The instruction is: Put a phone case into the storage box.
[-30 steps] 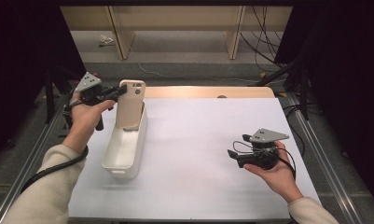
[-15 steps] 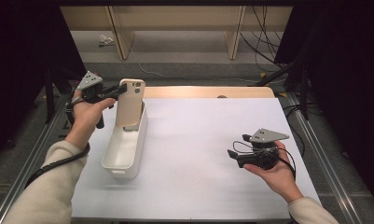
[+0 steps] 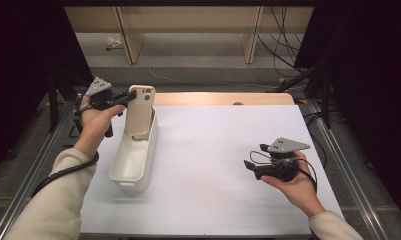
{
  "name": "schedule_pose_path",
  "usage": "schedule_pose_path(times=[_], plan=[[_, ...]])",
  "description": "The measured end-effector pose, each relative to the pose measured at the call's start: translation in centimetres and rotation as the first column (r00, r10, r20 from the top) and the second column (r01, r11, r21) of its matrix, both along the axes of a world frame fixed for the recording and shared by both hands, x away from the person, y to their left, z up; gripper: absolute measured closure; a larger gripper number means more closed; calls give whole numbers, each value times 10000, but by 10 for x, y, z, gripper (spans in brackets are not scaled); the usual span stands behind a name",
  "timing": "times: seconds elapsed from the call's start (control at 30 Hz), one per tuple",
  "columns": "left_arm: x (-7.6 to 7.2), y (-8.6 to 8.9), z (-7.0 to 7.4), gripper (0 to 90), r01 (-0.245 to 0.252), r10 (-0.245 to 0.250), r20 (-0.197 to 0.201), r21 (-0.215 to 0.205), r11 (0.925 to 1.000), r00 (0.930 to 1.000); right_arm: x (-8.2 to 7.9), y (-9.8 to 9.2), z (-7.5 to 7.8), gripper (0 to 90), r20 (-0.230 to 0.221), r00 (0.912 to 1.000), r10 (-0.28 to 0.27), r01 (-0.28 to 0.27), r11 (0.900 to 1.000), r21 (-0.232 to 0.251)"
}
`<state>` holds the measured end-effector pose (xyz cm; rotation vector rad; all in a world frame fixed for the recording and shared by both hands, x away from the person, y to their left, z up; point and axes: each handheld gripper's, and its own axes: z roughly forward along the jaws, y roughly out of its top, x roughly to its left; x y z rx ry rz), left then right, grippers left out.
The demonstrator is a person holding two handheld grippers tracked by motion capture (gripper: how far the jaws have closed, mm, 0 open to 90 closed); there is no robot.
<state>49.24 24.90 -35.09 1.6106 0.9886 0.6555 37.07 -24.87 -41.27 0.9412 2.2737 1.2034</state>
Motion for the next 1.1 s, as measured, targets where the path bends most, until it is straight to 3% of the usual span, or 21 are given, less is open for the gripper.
schedule_pose_path(times=[1.1], plan=[[12,6,-18,809,-307,303,-229,-163,9994,9993,0,0,0,198,-20,10000,11,-10,10000,20]])
